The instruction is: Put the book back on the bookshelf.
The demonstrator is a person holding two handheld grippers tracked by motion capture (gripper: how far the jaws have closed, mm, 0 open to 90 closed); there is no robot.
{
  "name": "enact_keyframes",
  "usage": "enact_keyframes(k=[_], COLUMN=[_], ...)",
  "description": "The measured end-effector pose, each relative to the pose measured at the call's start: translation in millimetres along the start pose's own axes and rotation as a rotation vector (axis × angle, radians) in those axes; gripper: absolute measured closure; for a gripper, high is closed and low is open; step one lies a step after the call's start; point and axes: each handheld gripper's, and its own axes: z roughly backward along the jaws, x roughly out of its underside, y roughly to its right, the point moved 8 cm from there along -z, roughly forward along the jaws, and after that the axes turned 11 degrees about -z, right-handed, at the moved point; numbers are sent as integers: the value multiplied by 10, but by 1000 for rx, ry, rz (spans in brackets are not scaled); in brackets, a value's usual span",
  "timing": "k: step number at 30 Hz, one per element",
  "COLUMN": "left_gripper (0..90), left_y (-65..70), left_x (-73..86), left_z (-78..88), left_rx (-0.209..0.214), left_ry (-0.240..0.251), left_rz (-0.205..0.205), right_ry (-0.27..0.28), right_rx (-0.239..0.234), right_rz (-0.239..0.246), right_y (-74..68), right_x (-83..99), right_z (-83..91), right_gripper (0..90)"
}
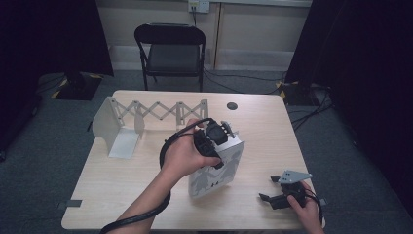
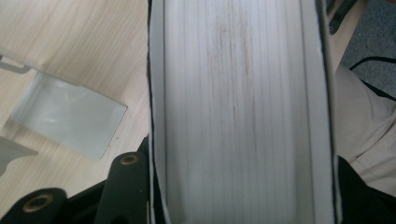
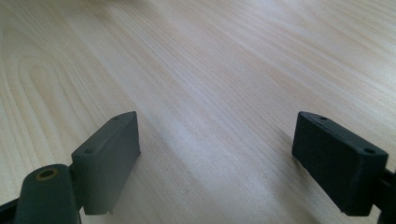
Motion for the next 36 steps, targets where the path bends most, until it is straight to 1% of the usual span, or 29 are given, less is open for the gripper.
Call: enact_keyframes(k=[2,3,6,7,9,10,12,13,14,15,19,20,24,25,28,29,36], left_gripper=[515,515,514,514,515,515,515,515,515,515,515,516,516,516,515,515,515], left_y=[-9,-29,-47,-65,-85,-100,-114,-123,-123,-138,-171,-181,-199,-206,-223,-242,-293], left_x=[12,42,79,109,138,157,180,196,196,219,261,274,314,323,345,369,446], left_z=[4,17,26,29,32,38,43,51,51,65,96,106,123,127,136,146,160], left_rx=[-2,2,-2,-3,-7,-9,-11,-11,-11,-12,-19,-19,-19,-23,-26,-28,-37], left_ry=[4,0,-10,-19,-17,-20,-18,-24,-24,-25,-16,-19,-30,-29,-29,-29,-30], left_rz=[7,26,29,36,51,66,62,70,70,82,94,106,116,124,130,142,169], right_ry=[0,0,2,0,0,0,2,1,1,1,1,1,4,2,2,3,3], right_rx=[1,0,-1,0,1,1,1,1,0,1,1,1,1,0,0,1,0], right_rz=[1,1,1,1,0,1,1,1,1,1,0,0,-1,-1,0,0,-2], right_y=[1,1,1,1,1,1,1,1,1,1,0,1,0,0,0,0,-2], right_x=[0,0,-1,0,0,0,-1,-1,0,-1,-1,-1,-2,0,-1,-1,0], right_z=[-1,0,-1,0,0,-1,-1,-1,-1,-1,-1,-1,-2,-1,-2,-2,-1], right_gripper=[148,148,148,148,148,148,148,149,148,148,148,148,148,148,148,148,148])
